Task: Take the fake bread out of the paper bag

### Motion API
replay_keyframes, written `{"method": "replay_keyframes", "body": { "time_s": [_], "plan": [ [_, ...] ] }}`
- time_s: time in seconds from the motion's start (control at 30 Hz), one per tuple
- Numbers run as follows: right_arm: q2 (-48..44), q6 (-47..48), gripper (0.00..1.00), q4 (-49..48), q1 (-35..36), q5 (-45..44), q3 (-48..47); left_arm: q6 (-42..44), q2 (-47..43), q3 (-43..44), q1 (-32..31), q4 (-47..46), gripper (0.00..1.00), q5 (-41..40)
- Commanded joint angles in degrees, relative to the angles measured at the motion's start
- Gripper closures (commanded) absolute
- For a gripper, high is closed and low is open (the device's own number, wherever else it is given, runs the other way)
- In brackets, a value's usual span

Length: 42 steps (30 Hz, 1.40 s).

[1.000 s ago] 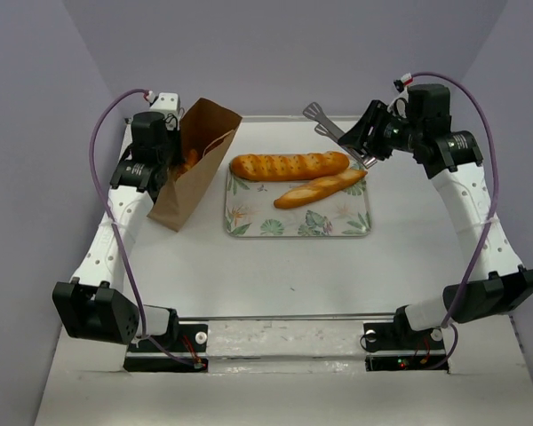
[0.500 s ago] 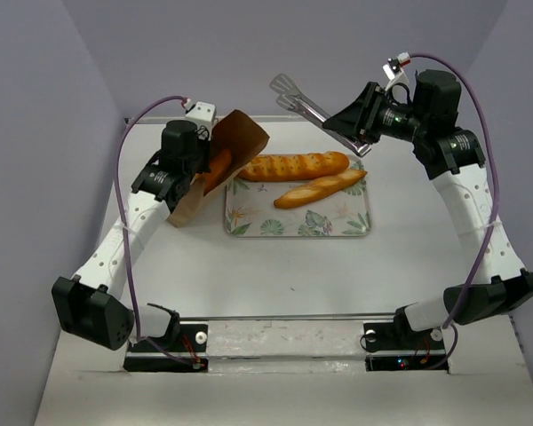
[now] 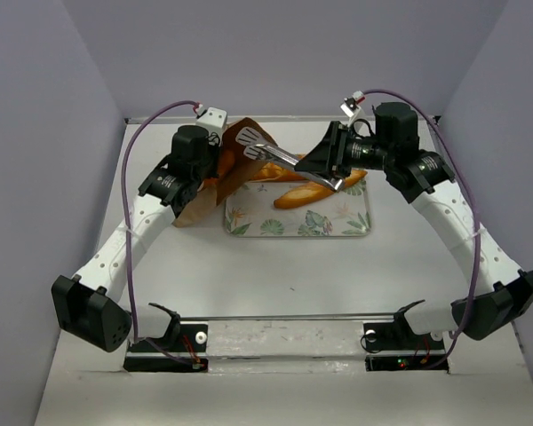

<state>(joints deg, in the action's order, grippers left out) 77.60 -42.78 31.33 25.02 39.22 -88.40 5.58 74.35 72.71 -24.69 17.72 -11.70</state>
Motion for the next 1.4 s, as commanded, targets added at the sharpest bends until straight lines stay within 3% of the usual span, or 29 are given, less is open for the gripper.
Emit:
{"method": "replay_keyframes", "body": {
  "time_s": [0.0, 0.23, 0.7, 1.1, 1.37],
  "plan": [
    [-1.93, -1.25, 0.52, -4.70, 0.82, -0.02, 3.32, -1.19, -1.05, -0.46, -0.18, 1.88, 1.00, -0.69],
    [0.00, -1.25, 0.52, -7.42, 1.97, 0.06, 7.98, -1.45, -1.48, -0.63, -0.54, 2.76, 1.00, -0.78],
    [7.73, -2.65, 0.52, -5.67, 5.04, -2.92, 4.73, 4.07, -4.47, -3.53, -4.93, 3.91, 1.00, -5.78],
    [10.72, -4.76, 0.52, -5.58, 7.94, -7.93, 8.07, 12.17, -12.73, -16.98, -8.10, -1.98, 1.00, -8.68],
    [15.64, -6.08, 0.52, -11.81, 10.93, -8.46, 9.91, 8.57, -11.77, -15.14, -8.10, -1.72, 1.00, -7.90]
  ]
}}
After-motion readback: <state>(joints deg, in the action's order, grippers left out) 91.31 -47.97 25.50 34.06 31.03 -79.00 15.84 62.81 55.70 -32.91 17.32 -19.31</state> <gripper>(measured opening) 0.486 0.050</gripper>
